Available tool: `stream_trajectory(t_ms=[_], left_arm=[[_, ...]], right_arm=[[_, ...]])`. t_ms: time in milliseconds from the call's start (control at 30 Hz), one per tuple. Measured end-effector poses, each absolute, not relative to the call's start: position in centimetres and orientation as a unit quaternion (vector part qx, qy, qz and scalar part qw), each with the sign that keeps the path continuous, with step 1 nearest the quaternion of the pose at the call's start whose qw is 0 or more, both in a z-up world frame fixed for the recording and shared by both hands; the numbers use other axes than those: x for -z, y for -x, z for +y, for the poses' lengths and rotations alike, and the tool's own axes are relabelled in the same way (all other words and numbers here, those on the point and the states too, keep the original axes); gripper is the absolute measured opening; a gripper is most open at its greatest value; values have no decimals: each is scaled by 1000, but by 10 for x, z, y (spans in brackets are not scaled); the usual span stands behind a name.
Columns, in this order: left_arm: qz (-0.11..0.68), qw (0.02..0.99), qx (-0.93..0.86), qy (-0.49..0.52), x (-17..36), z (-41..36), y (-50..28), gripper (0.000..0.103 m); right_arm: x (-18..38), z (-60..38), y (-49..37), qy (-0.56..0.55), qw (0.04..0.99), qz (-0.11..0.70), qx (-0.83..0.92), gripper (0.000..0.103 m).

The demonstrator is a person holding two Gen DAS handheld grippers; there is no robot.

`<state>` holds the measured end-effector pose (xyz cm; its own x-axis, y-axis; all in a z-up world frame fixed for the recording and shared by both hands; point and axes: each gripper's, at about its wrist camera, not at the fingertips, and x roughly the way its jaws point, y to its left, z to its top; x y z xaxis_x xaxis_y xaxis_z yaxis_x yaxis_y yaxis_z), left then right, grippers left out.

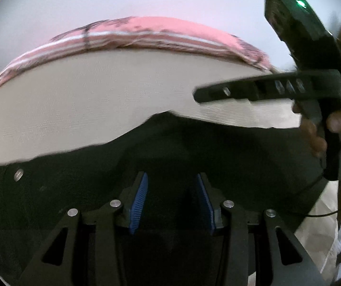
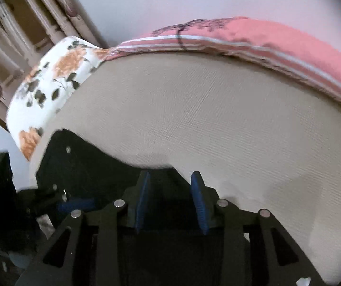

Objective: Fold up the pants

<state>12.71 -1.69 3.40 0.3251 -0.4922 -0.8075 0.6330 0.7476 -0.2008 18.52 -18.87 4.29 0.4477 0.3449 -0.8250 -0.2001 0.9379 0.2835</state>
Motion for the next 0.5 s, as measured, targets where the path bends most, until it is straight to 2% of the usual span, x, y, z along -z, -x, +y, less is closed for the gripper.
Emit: stream_trajectory(t_ms=[300, 500], left_arm=[[472, 803, 341, -127, -2, -75, -159, 47], [477, 805, 326, -132, 8, -84, -169, 47]], right_arm=[[-12, -239, -100, -57, 829, 550, -83, 35], [7, -274, -81, -80, 835, 544, -1, 34]])
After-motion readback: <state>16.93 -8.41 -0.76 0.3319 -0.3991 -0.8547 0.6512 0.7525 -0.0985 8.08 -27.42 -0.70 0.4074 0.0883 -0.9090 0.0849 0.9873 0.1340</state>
